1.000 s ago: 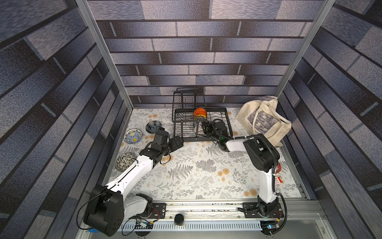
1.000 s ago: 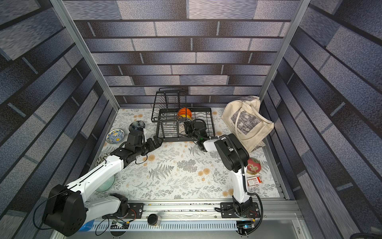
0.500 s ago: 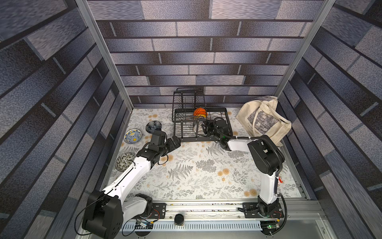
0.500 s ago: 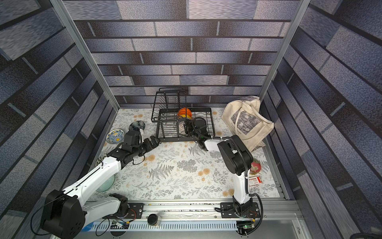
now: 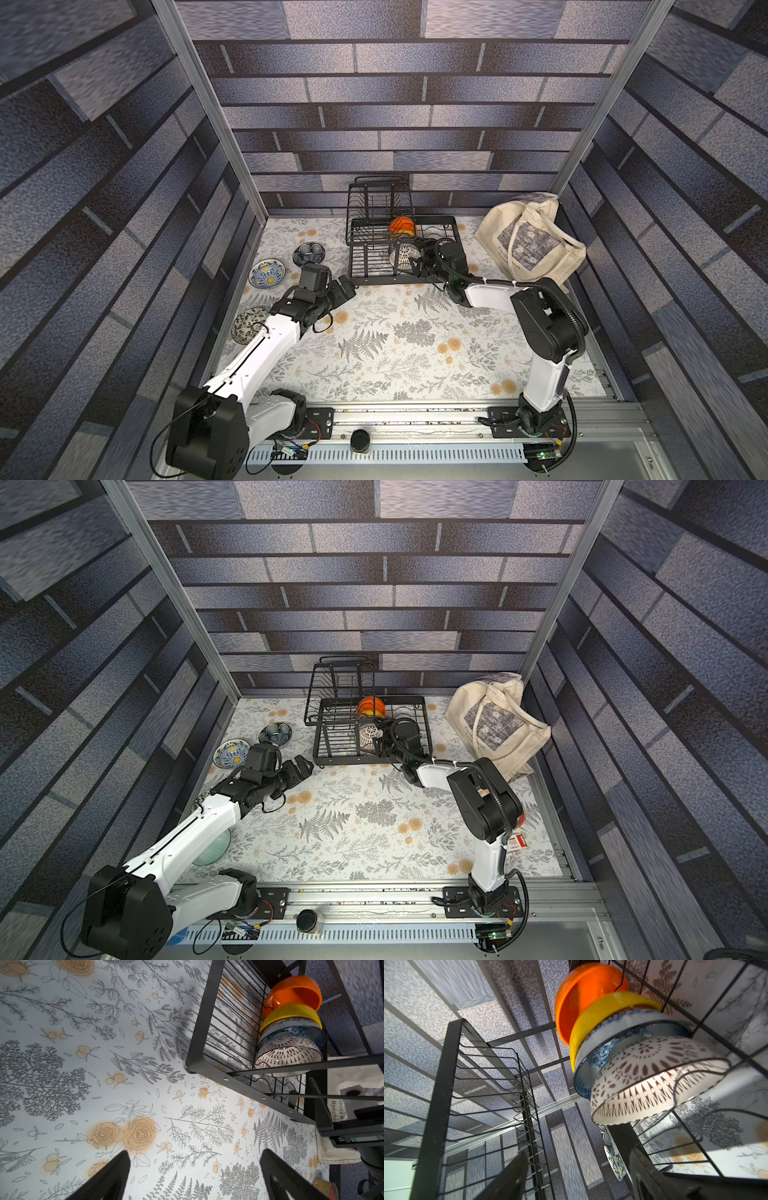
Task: Load bowls into a dish rack
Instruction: Place the bowl in the dish rack.
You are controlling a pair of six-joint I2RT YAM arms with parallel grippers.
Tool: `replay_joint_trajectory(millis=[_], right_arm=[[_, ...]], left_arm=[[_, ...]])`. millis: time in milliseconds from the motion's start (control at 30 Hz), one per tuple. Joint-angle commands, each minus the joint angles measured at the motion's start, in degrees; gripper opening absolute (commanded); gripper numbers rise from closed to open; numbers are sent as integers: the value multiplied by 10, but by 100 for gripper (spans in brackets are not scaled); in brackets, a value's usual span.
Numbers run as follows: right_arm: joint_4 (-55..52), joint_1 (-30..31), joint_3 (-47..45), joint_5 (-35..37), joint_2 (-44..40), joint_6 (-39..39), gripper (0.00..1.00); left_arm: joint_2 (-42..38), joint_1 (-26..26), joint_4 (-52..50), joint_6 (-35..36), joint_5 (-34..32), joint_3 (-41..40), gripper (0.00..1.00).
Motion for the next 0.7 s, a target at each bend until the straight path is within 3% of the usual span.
replay_joint_trajectory(millis=[0,133,400,567,667], right_arm=[[-13,1,-25,4,-39,-10,87],[-24,-7,-58,3,-77,-26,99],[-96,-32,-106,-9,-172,-115,100],[-213,-39,-64,-27,-241,-263,100],[-362,-37,31,-62,-252,-395,100]], left_arm=[[-13,6,-41,-3,-26,24,100],[-10,9,-77,14,-42,43,100],[19,42,-224,31,-70,121,100],[25,80,-311,40,-86,162,100],[25,94,-367,41,-102,185,100]])
